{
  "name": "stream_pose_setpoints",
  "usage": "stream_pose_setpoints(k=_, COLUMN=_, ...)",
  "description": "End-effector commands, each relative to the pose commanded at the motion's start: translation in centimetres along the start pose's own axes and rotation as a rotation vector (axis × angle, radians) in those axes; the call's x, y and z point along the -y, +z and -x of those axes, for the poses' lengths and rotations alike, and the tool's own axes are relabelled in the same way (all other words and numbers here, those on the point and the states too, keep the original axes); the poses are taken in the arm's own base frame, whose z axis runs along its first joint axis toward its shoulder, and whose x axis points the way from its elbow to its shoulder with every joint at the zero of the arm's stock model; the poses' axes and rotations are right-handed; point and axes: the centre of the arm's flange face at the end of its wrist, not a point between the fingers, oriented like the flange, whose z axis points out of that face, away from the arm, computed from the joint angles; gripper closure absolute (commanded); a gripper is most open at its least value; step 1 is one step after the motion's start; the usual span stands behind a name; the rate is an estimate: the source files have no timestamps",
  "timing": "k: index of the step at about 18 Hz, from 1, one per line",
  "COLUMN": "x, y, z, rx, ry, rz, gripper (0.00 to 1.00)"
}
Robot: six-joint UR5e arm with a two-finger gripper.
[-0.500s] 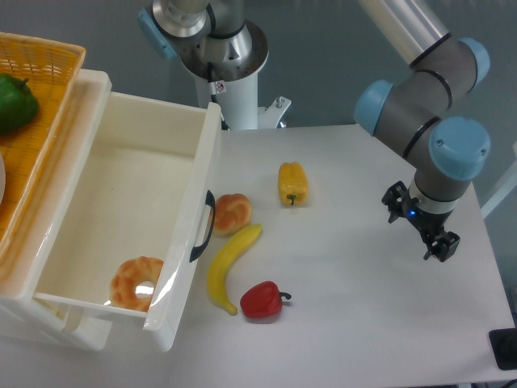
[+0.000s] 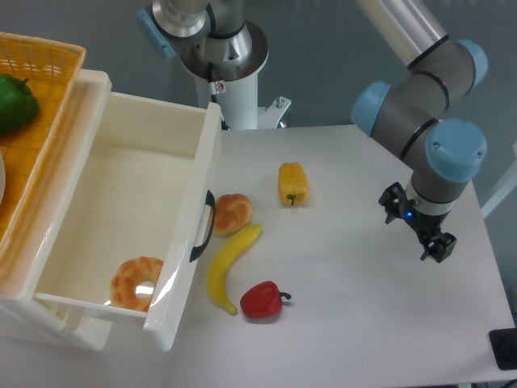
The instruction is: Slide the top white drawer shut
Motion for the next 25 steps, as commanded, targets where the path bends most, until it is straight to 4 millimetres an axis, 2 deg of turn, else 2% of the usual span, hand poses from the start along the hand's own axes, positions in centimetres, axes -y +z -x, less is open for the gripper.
stream_pose_setpoints(k=2, x=-0.2, y=-0.5, z=-1.2, rx=0.016, ry=-0.017, rz=-0.021, gripper=0.00)
stream_pose_setpoints(k=5, x=0.8, y=-2.3, z=-2.6, rx=0.040, ry=-0.126, rz=-0.096, gripper=0.00)
stream_pose_setpoints(k=12, x=5.2, y=-3.9, z=-5.2, rx=0.036, ry=-0.262, rz=-0.108, gripper=0.00)
stream_pose_setpoints(k=17, x=9.3, y=-4.7, z=-6.0, rx=0.026, ry=-0.411, rz=-0.158, gripper=0.01)
stream_pose_setpoints(k=18, x=9.8, y=-4.7, z=-6.2, rx=0.021, ry=-0.423, rz=-0.164, gripper=0.07)
stream_pose_setpoints(k=22, x=11.4, y=-4.4, z=-6.8, rx=-0.050, ry=-0.591, rz=-0.253, gripper=0.58)
stream_pose_setpoints(k=23, x=11.8, y=-4.3, z=-7.0, rx=-0.060, ry=-0.621, rz=-0.259, gripper=0.67)
stream_pose_setpoints(k=25, x=12.4, y=-4.3, z=-7.2, rx=-0.072, ry=-0.634, rz=-0.277, gripper=0.77)
